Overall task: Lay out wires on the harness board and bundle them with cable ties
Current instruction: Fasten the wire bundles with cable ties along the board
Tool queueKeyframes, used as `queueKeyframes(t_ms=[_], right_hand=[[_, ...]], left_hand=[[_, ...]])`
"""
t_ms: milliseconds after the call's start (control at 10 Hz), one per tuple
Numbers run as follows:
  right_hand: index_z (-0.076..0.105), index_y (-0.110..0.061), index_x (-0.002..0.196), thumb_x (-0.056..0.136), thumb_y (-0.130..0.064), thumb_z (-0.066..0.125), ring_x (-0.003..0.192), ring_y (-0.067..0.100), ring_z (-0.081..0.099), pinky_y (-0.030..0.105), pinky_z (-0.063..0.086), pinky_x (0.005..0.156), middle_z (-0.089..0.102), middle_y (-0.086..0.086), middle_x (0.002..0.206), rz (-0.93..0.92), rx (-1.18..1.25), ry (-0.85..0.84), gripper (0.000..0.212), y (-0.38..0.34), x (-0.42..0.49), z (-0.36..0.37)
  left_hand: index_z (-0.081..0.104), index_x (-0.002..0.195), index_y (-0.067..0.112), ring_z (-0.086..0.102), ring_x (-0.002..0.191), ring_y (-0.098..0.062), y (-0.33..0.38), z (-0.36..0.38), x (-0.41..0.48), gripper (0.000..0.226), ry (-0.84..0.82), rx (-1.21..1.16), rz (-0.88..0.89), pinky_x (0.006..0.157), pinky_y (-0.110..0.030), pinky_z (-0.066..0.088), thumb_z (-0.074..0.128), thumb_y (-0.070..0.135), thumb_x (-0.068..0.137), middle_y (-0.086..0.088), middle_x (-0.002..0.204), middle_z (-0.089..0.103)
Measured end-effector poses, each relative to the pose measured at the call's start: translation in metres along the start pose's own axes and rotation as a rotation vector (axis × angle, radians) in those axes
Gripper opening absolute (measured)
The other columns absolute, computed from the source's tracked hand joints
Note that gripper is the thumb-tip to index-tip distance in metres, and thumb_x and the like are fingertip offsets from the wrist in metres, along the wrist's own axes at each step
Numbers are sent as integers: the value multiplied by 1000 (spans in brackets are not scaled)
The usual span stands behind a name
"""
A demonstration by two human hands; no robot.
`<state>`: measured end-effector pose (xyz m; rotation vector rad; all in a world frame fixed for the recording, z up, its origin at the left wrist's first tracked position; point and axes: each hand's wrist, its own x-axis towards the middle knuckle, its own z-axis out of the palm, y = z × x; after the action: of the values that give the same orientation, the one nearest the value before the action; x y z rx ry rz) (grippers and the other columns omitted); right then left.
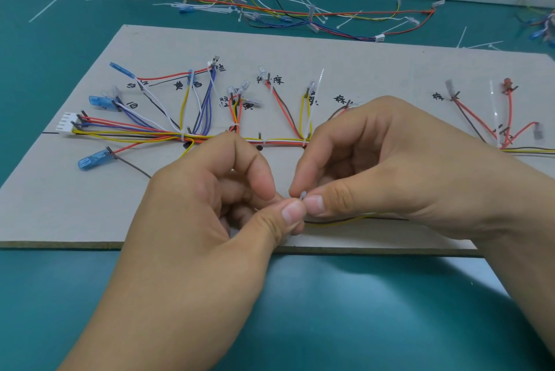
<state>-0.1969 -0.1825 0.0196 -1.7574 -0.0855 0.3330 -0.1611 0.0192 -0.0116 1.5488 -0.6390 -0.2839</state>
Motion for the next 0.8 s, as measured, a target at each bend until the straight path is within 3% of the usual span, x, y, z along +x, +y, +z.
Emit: queueKeyframes(t_ms=[200, 300, 500, 600, 700, 800], right_hand=[[78, -1, 89, 81, 8, 74, 70, 17, 66, 24, 56, 69, 74, 13, 76, 4, 8, -52, 13, -4, -2, -4], [79, -2, 86, 80, 5, 69, 67, 19, 66, 26, 56, 67, 71, 18, 73, -1, 74, 9, 14, -4, -2, -2], [77, -9, 73, 68, 8, 69, 60, 20, 65, 29, 58, 62, 71, 13, 68, 26, 234, 102, 20, -4, 4, 8], [74, -11, 71, 66, 10, 65, 56, 18, 63, 27, 55, 58, 69, 12, 67, 29, 286, 120, 23, -5, 5, 10], [71, -12, 66, 64, 10, 62, 68, 41, 69, 24, 52, 52, 65, 14, 65, 14, 314, 140, 24, -5, 6, 13], [69, -15, 62, 63, 9, 63, 102, 65, 57, 22, 46, 48, 62, 15, 63, 18, 336, 152, 24, -5, 7, 15]], left_hand=[[68, 80, 47, 61, 61, 5, -6, -7, 2, 39, -34, 88, 54, 59, -4, 45, 78, 10, 79, 14, 75, 70], [70, 81, 45, 62, 61, 4, -5, -7, 1, 41, -48, 52, 21, 59, -5, 46, 78, 5, 79, 12, 76, 72], [71, 80, 40, 62, 58, 1, -1, 1, -2, 33, 28, -15, -32, 56, -6, 46, 90, 13, 75, 5, 75, 73], [65, 78, 34, 57, 54, -2, 4, 7, -5, 29, 125, 2, -66, 53, -7, 43, 91, 27, 66, 3, 77, 76], [60, 78, 29, 54, 50, -16, 8, 10, -7, 31, 172, 8, -94, 46, -15, 36, 86, 31, 62, 2, 87, 79], [55, 74, 30, 58, 53, -31, 7, 11, -6, 32, 208, -1, -77, 46, -19, 36, 83, 18, 65, 1, 91, 79]])
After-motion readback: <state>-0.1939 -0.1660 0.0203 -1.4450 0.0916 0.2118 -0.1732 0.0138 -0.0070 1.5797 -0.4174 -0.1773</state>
